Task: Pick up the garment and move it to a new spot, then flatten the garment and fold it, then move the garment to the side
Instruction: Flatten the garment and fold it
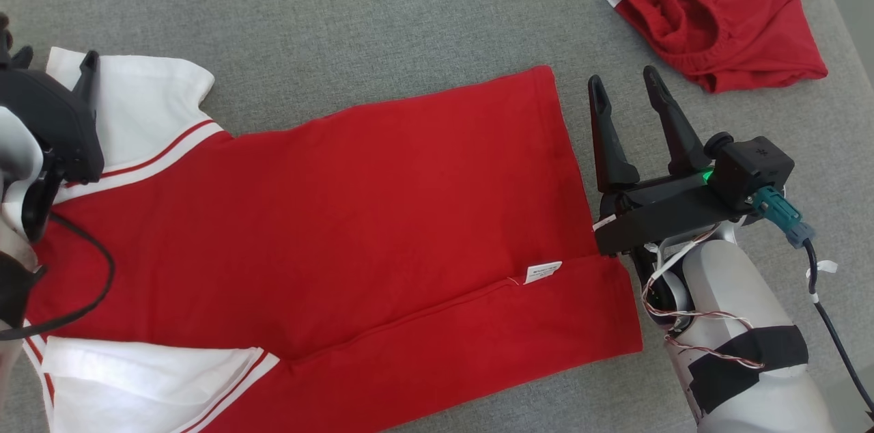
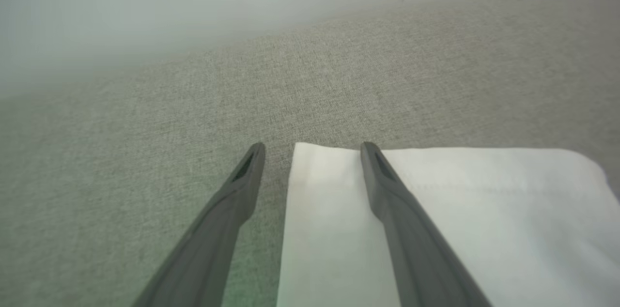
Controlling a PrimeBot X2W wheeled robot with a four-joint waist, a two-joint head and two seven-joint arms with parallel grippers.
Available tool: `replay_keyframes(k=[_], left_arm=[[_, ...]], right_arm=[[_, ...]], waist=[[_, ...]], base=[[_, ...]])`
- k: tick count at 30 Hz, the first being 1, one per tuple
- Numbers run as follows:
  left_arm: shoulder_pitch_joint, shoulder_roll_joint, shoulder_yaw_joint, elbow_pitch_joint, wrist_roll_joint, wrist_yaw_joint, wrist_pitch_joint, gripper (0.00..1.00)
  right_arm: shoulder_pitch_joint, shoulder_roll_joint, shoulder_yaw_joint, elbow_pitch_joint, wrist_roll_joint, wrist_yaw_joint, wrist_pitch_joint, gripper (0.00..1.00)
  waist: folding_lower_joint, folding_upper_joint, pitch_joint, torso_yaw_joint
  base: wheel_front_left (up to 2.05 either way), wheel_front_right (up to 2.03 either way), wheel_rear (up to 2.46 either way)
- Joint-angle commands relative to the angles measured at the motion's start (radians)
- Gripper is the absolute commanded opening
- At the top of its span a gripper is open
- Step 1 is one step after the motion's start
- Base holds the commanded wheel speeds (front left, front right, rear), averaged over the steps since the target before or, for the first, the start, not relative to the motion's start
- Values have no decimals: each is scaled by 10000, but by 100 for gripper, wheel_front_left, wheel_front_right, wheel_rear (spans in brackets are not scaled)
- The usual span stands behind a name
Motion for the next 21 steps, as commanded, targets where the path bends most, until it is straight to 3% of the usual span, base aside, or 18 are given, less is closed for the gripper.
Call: replay_keyframes(k=[1, 3, 4, 5, 6, 7, 21], left_arm=[[-180, 40, -38, 241, -245, 19, 44, 100], [-189, -45, -148, 403, -364, 18, 197, 100], [-155, -81, -248, 458, -429, 18, 289, 94], [-182, -92, -306, 474, -500, 17, 312, 46], [-229, -86, -338, 494, -556, 17, 280, 29], [-253, -94, -411, 501, -602, 18, 275, 0], [-175, -262, -1012, 54, -1531, 18, -1160, 0]], right_arm=[[-74, 2, 57, 54, 35, -21, 2, 100], [-105, 8, 71, 70, 46, -21, 1, 100], [-110, 9, 76, 83, 38, -21, 2, 100], [-111, 3, 105, 108, 31, -21, 2, 100], [-121, -7, 132, 143, 30, -21, 2, 100], [-143, -23, 183, 205, 53, -21, 2, 100], [-1326, -656, 1050, 2328, 858, -21, 1114, 100]], waist=[[-1, -2, 29, -34], [-1, -2, 33, -31], [-1, -2, 28, -24], [-1, -2, 24, -15], [-1, -2, 24, -2], [-1, -2, 18, 13], [-1, -2, -515, 622]], base=[[0, 0, 0], [0, 0, 0], [0, 0, 0], [0, 0, 0], [0, 0, 0], [0, 0, 0], [0, 0, 0]])
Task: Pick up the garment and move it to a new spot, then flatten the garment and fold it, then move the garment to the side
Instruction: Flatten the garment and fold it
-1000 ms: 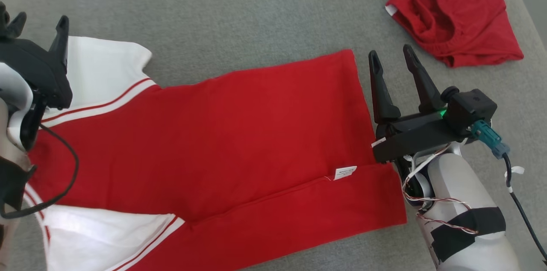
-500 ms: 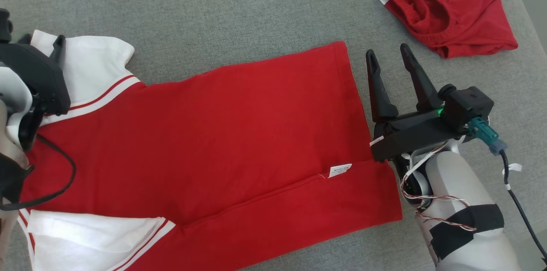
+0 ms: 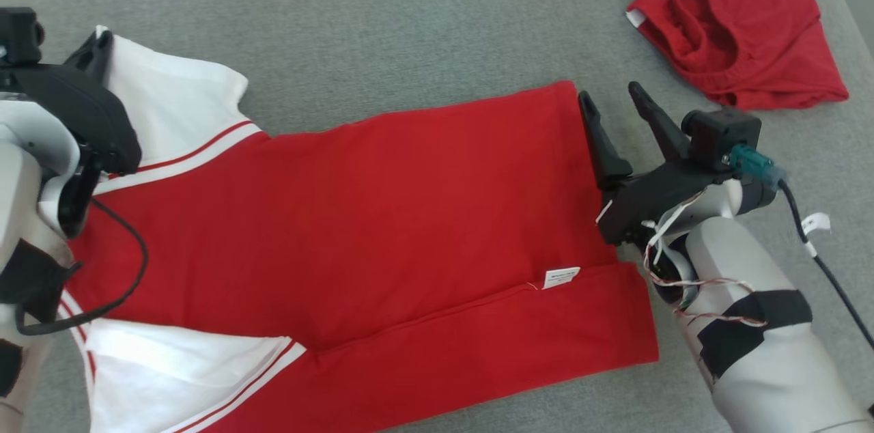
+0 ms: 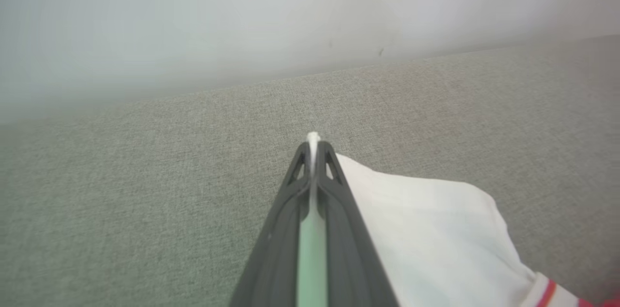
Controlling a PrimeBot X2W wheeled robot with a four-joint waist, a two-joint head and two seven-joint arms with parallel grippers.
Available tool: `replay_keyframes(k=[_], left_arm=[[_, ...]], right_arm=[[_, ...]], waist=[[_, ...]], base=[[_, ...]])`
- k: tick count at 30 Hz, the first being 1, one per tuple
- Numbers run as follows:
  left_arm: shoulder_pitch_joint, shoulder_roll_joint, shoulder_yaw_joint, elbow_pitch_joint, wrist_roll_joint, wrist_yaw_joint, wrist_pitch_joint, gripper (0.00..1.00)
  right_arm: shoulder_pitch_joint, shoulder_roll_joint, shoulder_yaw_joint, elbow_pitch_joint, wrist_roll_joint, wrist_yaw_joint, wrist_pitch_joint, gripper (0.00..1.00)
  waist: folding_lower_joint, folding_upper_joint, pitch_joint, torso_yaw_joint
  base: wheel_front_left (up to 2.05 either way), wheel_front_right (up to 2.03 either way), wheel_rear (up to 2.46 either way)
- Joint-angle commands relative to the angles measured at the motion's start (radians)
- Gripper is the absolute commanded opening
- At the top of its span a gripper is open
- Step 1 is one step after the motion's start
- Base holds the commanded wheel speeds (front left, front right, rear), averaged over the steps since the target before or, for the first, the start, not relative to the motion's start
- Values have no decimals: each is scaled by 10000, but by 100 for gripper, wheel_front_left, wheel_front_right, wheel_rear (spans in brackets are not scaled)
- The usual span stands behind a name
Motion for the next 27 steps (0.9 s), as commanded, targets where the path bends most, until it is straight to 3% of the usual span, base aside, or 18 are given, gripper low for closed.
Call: replay_keyframes(k=[1, 13, 15, 16, 18, 27], left_arm=[[44, -29, -106, -113, -82, 18, -145, 0], [-283, -257, -853, -252, -634, 18, -612, 0], [-377, -281, -953, -247, -696, 18, -680, 0], [-425, -284, -998, -244, -728, 18, -721, 0], [-469, -290, -1101, -238, -810, 18, -786, 0], [-960, -187, -1282, -36, -952, 18, -1468, 0]], right_arm=[[-236, -93, 27, 149, 121, -21, 101, 100], [-1404, -222, 446, 2006, 587, -21, 1276, 100], [-1531, -168, 533, 2298, 661, -21, 1403, 45], [-1610, -148, 534, 2426, 730, -21, 1417, 23], [-1772, -178, 546, 2656, 783, -21, 1336, 0], [-2558, -335, 435, 3439, 589, -21, 454, 0]], waist=[[1, 0, -119, 220], [1, 0, 138, 703], [1, 0, 181, 769], [1, 0, 204, 797], [1, 0, 250, 841], [1, 0, 329, 1016]], base=[[0, 0, 0], [0, 0, 0], [0, 0, 0], [0, 0, 0], [0, 0, 0], [0, 0, 0]])
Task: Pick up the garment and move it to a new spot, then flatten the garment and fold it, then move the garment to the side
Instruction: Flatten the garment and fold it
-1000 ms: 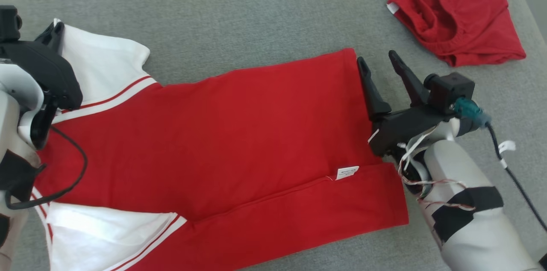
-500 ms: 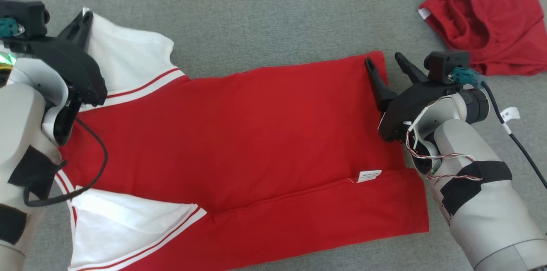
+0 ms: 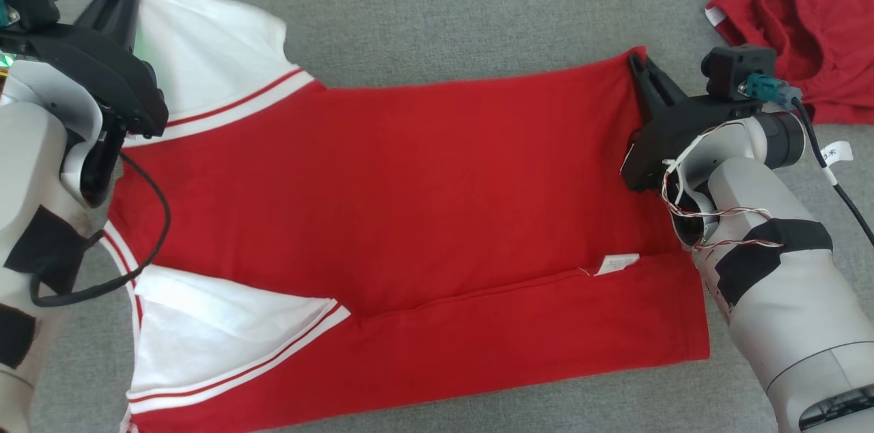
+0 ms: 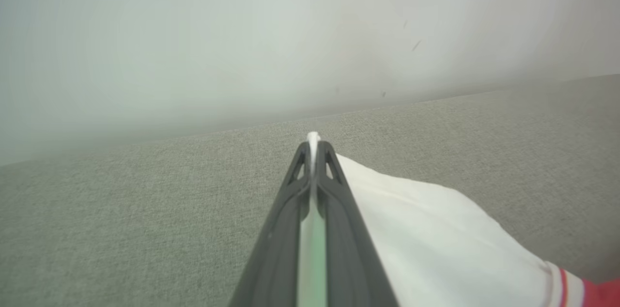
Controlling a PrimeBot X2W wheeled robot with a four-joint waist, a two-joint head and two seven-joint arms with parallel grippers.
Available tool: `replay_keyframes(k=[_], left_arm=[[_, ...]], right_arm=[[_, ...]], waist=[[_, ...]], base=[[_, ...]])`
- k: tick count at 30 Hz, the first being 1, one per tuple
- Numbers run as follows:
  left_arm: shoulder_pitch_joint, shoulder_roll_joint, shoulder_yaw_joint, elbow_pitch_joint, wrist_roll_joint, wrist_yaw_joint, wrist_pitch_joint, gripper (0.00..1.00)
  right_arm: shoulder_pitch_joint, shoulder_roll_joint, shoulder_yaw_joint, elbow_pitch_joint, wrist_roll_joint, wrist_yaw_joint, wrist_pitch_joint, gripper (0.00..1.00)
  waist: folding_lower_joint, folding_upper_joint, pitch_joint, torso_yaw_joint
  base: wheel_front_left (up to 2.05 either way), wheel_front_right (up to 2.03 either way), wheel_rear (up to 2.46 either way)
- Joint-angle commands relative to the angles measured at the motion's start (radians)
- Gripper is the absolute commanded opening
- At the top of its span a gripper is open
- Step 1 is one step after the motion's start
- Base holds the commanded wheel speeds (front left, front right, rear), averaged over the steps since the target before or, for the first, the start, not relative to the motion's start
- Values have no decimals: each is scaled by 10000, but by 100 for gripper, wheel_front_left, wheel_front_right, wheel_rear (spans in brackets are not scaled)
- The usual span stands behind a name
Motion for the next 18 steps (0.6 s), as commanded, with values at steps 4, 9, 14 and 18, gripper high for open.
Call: replay_keyframes(k=[4, 9, 14, 18], left_arm=[[96, -79, -215, 22, -161, 18, -474, 0], [892, -128, -566, -390, -450, 18, -1124, 0], [1991, 14, -608, -1081, -784, 18, -1621, 0], [2983, 202, -378, -1878, -708, 67, -1805, 0]], right_arm=[[-40, 51, 145, 233, 49, -21, -521, 0], [539, -107, 428, 245, 315, -21, -1070, 0], [1282, -343, 645, -225, 774, -21, -1405, 0], [1951, -582, 758, -766, 1161, -21, -1512, 0]], waist=[[0, -1, -294, 148], [0, -1, -811, 349], [0, -1, -1271, 499], [0, -1, -1479, 580]], base=[[0, 0, 0], [0, 0, 0], [0, 0, 0], [0, 0, 0]])
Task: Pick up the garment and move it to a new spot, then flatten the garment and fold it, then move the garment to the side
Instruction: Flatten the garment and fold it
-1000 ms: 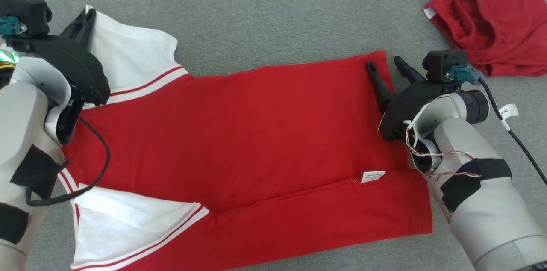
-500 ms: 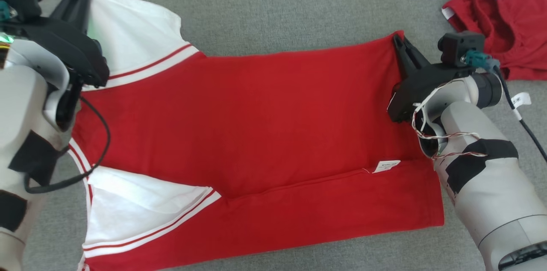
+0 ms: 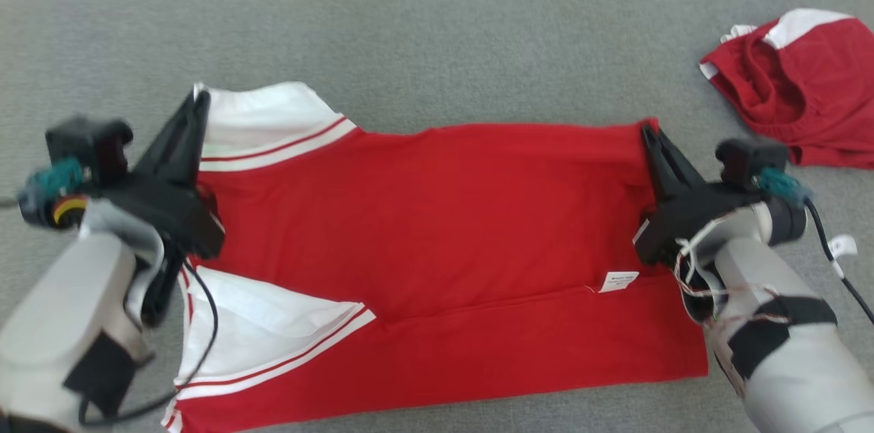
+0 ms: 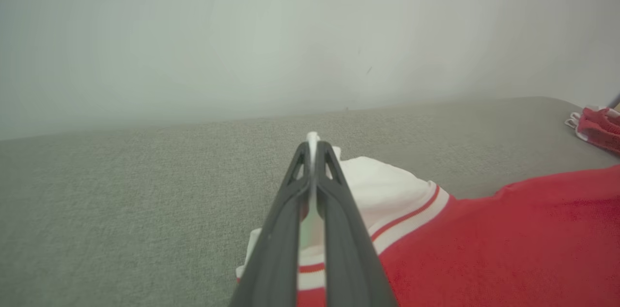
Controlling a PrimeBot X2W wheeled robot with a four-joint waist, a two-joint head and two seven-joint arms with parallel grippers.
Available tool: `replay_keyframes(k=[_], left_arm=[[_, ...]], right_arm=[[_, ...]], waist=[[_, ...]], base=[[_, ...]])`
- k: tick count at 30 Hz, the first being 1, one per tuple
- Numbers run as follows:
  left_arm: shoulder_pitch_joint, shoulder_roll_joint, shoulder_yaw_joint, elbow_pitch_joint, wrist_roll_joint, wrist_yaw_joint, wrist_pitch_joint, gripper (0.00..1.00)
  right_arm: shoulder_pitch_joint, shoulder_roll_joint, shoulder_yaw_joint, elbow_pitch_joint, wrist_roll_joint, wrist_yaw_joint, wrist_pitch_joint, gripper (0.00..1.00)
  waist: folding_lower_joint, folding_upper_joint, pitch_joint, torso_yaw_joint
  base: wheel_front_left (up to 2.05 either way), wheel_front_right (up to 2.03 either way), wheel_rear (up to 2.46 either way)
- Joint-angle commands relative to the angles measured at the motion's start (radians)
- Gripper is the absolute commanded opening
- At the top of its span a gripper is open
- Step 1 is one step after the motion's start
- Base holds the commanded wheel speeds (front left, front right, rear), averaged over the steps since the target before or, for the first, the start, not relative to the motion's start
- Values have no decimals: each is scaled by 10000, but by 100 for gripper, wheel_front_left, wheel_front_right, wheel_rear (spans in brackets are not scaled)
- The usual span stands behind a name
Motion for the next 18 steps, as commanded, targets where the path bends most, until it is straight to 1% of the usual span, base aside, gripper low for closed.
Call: replay_keyframes(k=[1, 5, 9, 14, 15, 16, 17, 18], left_arm=[[398, 44, 166, -278, -25, 79, -75, 0], [1616, 30, 812, -1570, 345, 324, -73, 0], [2836, -160, 1489, -2726, 714, 496, -76, 0], [4338, -493, 2389, -3804, 1265, 388, -78, 0], [4626, -643, 2576, -3969, 1280, 370, -78, 0], [4899, -761, 2686, -4090, 1349, 328, -78, 0], [4899, -761, 2686, -4090, 1349, 328, -78, 0], [5373, -938, 2756, -4122, 1541, 276, -78, 0]], right_arm=[[275, -114, -32, -144, 142, -21, -59, 0], [974, -359, -135, -636, 451, -21, -90, 0], [1746, -579, -436, -1234, 672, -21, -94, 0], [2668, -729, -794, -1898, 859, -22, -96, 0], [2846, -779, -866, -2024, 852, -22, -96, 0], [3027, -805, -922, -2139, 880, -22, -95, 0], [3027, -805, -922, -2139, 880, -22, -95, 0], [3371, -811, -1063, -2331, 932, -22, -96, 0]], waist=[[1, 0, -191, 156], [1, 0, -361, 324], [1, 0, -607, 466], [1, 0, -920, 555], [1, 0, -975, 580], [1, 0, -1014, 611], [1, 0, -1014, 611], [1, 0, -1076, 684]], base=[[0, 0, 0], [0, 0, 0], [0, 0, 0], [0, 0, 0], [0, 0, 0], [0, 0, 0], [0, 0, 0], [0, 0, 0]])
